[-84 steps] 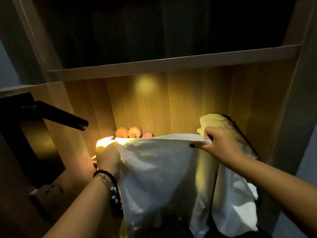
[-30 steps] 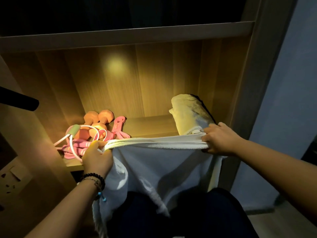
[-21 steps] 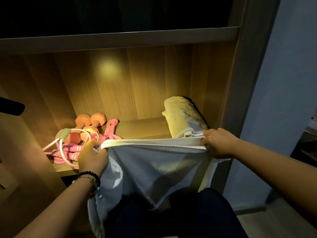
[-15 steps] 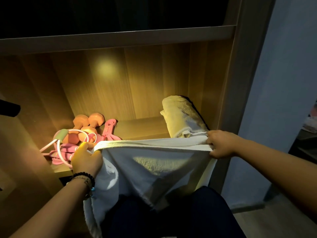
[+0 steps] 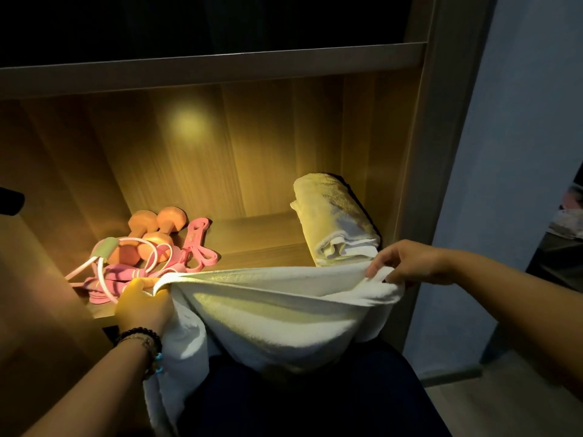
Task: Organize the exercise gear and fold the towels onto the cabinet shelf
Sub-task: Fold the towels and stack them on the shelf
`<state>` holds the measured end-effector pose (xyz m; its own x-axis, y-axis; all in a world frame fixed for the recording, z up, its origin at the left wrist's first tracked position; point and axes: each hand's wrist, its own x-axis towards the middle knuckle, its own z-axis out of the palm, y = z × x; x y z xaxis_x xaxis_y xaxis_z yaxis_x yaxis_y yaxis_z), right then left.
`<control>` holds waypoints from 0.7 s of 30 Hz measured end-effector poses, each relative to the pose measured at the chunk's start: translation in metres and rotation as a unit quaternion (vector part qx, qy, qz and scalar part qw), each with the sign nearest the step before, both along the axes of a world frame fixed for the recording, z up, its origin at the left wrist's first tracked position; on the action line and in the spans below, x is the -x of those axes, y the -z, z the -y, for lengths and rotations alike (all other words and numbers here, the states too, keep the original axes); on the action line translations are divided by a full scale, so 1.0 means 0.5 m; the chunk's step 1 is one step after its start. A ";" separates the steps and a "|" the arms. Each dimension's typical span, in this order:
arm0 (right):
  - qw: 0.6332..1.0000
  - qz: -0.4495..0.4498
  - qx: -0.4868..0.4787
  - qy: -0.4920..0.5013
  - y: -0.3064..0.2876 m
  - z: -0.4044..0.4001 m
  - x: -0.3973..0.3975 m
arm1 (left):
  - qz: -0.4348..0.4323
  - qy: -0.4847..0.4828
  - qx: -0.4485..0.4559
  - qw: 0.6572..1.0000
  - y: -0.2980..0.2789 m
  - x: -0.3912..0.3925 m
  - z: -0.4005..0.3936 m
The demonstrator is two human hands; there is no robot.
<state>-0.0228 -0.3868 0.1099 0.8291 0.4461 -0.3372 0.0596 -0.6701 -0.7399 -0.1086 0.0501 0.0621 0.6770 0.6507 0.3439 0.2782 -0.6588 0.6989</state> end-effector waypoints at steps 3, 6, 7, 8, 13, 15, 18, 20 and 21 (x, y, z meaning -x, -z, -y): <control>0.985 0.132 0.108 0.032 -0.008 -0.023 -0.009 | 0.004 0.005 0.006 1.000 -0.002 -0.004 0.014; 0.961 0.200 0.179 0.060 -0.011 -0.039 -0.018 | 0.011 0.001 0.010 1.000 -0.004 -0.006 0.017; 0.953 0.214 0.206 0.064 -0.011 -0.041 -0.018 | 0.014 0.004 0.010 1.000 -0.003 -0.005 0.017; 0.941 0.231 0.240 0.065 -0.010 -0.043 -0.017 | 0.015 0.007 0.011 1.000 -0.002 -0.004 0.016; 0.929 0.231 0.252 0.142 0.005 -0.037 -0.018 | 0.007 0.012 0.004 1.000 0.003 -0.005 0.019; 0.955 0.156 0.152 0.203 0.003 -0.026 -0.016 | 0.000 0.010 0.005 1.000 0.004 -0.006 0.019; 0.952 -0.008 -0.022 0.307 0.004 -0.029 -0.001 | 0.002 0.002 0.010 1.000 0.005 -0.012 0.017; 0.932 -0.069 -0.082 0.345 0.010 -0.046 0.010 | 0.006 -0.007 0.021 1.000 0.005 -0.017 0.027; 0.926 -0.093 -0.107 0.350 0.014 -0.055 0.012 | 0.011 -0.007 0.027 1.000 0.004 -0.020 0.035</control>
<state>-0.0288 -0.3592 0.1030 0.8772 -0.1046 -0.4687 -0.4749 -0.3332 -0.8145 -0.0985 0.0326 0.0601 0.6599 0.6789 0.3219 0.2720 -0.6152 0.7400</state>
